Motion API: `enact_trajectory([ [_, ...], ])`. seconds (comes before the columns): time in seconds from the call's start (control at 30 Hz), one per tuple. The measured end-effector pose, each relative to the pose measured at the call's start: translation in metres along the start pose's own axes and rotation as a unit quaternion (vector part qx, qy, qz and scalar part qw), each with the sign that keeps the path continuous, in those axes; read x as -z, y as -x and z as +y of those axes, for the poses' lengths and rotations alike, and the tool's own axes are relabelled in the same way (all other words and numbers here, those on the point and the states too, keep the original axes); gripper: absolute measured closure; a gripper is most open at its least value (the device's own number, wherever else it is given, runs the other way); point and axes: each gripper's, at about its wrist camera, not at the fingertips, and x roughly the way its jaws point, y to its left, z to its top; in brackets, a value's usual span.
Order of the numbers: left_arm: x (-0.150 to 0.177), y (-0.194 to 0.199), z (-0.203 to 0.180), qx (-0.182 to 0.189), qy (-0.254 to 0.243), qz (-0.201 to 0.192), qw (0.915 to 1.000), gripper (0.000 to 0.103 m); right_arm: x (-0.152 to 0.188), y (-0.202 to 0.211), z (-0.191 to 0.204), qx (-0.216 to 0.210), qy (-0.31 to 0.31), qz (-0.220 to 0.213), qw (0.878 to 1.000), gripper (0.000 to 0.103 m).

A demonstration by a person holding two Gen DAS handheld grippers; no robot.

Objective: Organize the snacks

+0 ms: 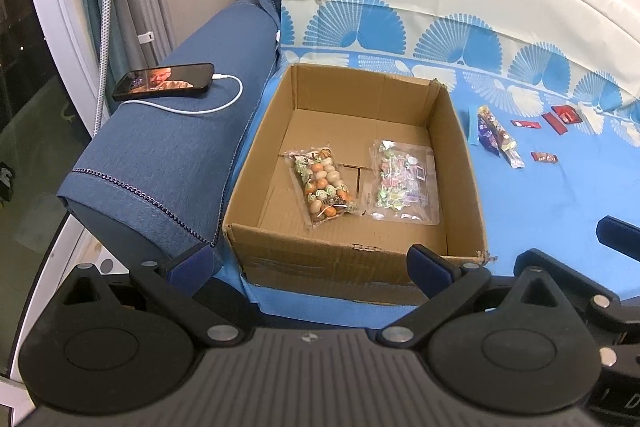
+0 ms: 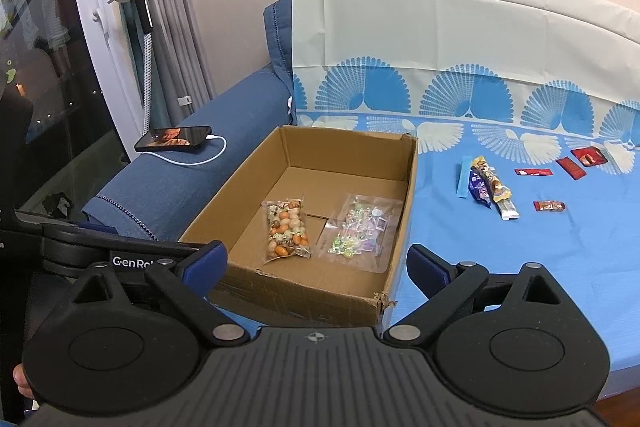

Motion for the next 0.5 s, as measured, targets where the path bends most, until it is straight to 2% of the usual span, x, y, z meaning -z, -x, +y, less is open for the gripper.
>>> enact_trajectory([
  [0.5,-0.001,-0.018,-0.007,-0.004,-0.017,0.026,0.9995,0.000,0.002,-0.011,-0.007,0.000,-0.015,0.017,1.000,0.006],
])
